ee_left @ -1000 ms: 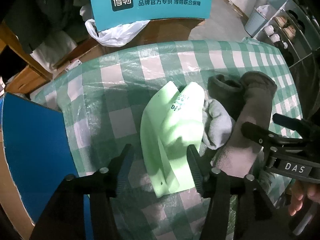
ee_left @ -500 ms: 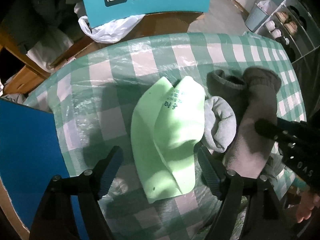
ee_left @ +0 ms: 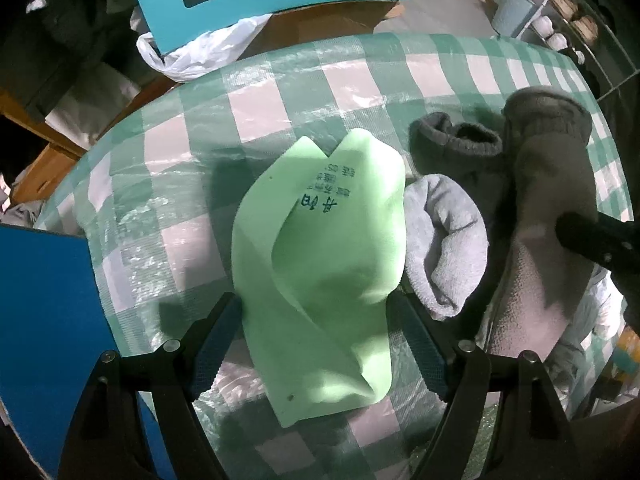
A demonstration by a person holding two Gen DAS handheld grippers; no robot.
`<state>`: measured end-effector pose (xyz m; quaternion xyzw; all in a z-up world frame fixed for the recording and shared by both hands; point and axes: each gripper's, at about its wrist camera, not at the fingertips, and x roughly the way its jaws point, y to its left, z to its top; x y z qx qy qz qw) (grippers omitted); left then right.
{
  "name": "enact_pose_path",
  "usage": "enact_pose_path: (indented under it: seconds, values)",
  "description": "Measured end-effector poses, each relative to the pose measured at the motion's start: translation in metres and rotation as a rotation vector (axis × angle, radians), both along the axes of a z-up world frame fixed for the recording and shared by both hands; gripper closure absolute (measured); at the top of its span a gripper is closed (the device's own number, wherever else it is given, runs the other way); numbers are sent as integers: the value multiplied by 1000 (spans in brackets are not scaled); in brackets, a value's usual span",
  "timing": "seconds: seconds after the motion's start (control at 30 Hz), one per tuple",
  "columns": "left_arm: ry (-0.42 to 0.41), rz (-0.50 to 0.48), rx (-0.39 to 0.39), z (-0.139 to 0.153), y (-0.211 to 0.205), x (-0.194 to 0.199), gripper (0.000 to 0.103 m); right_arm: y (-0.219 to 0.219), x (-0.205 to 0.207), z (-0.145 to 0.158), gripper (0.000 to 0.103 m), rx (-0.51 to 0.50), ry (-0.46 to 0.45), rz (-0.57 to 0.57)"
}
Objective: Organize soft objects
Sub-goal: 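Grasp the light green cloth with the left gripper while the right gripper grasps the grey glove, then lift the light green cloth with the left gripper while the right gripper lifts the grey glove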
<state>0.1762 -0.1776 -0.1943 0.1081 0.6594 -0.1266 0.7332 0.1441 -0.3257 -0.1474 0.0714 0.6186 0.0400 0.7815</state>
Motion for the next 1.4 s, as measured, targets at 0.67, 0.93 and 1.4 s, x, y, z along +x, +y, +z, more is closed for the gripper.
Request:
enact_pose_path:
  seconds: [0.67,0.93,1.4]
  values:
    - [-45,-6,15,6,9,2,84,4,5,-21,34,-43,58,-50]
    - [-29,16,-21,4,16,2,95,6,8,-40,34,-79,86,-50]
    - [-100,14,-45,36,23,-7,97,16,1,-26,81,-107,13,29]
